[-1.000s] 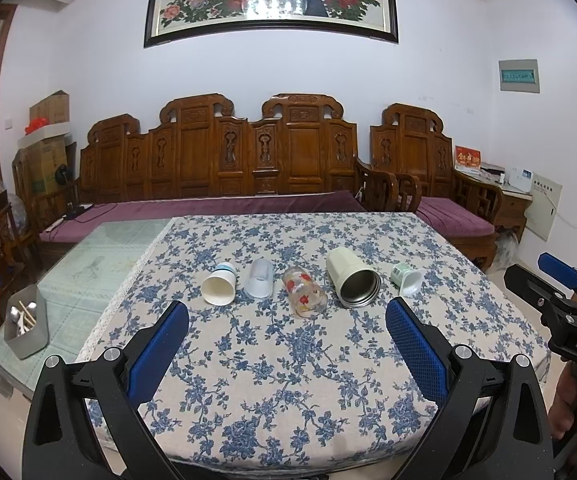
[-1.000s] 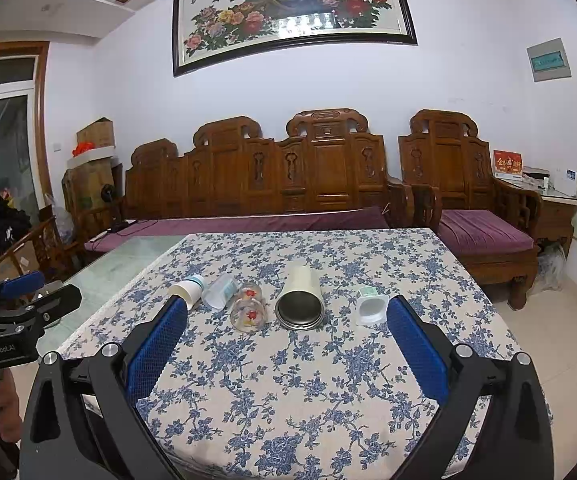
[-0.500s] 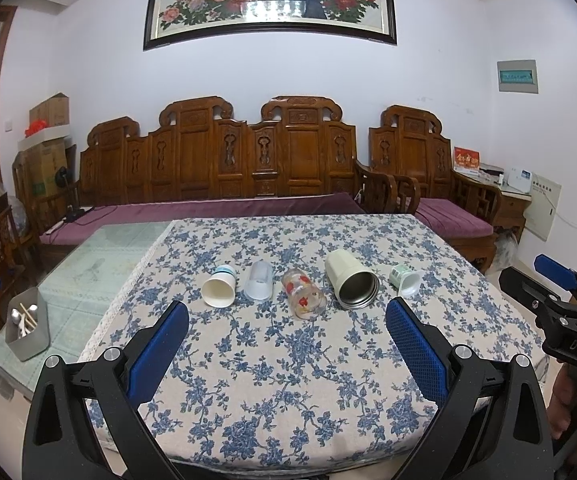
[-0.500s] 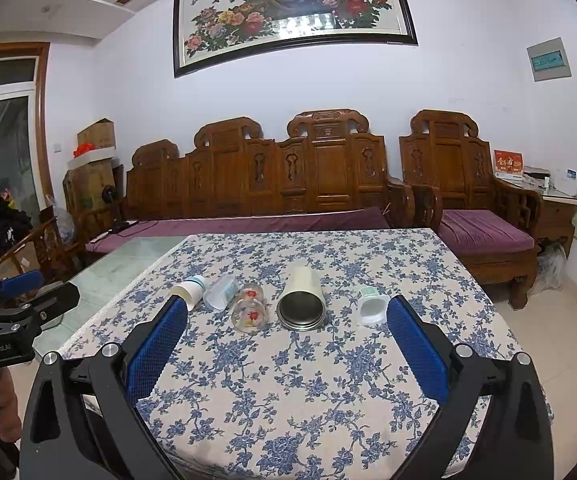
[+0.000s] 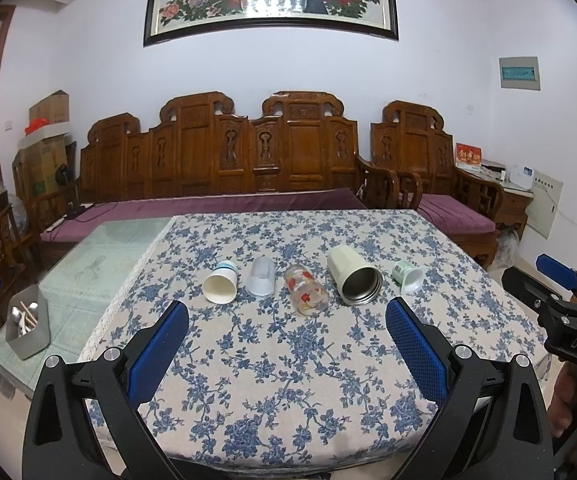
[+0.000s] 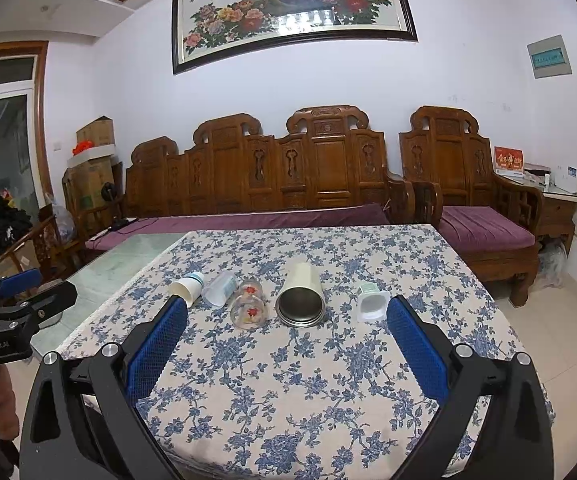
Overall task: Flip cup upside down
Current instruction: 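Reach the right gripper to the pale green cup and close on it, then lift the pale green cup with the right gripper and rotate it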
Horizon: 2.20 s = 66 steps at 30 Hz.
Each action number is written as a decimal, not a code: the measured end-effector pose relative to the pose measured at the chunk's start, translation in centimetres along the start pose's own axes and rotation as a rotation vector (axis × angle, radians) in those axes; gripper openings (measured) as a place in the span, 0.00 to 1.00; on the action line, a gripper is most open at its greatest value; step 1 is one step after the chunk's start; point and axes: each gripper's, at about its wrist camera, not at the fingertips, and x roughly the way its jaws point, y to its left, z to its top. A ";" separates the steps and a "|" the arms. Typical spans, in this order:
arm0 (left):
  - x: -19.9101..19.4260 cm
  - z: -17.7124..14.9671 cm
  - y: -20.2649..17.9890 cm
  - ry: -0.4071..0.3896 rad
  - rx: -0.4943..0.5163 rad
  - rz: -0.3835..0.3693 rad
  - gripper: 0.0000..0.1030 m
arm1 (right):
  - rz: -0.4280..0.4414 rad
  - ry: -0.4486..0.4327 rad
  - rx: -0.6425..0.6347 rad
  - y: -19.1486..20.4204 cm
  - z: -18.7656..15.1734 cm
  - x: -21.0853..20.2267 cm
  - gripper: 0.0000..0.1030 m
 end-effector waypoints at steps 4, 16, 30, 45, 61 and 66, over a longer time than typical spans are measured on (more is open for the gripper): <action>1.9 0.2 0.2 0.048 0.005 -0.020 0.92 | -0.007 0.036 0.006 -1.0 0.1 1.9 0.98; 11.6 -0.8 1.2 0.218 0.055 -0.035 0.92 | -0.033 0.217 -0.033 -4.7 -0.8 12.3 0.88; 21.3 -1.4 0.6 0.334 0.080 -0.092 0.92 | -0.046 0.442 -0.106 -9.3 0.5 26.3 0.78; 25.6 -4.2 -2.1 0.448 0.141 -0.169 0.92 | -0.076 0.775 -0.054 -15.0 -0.8 39.5 0.57; 19.9 -3.1 -1.2 0.405 0.106 -0.149 0.92 | 0.005 0.740 -0.047 -11.4 -1.1 31.6 0.49; 17.8 -3.4 -0.5 0.401 0.098 -0.132 0.92 | 0.054 0.724 -0.048 -8.4 -1.9 28.1 0.49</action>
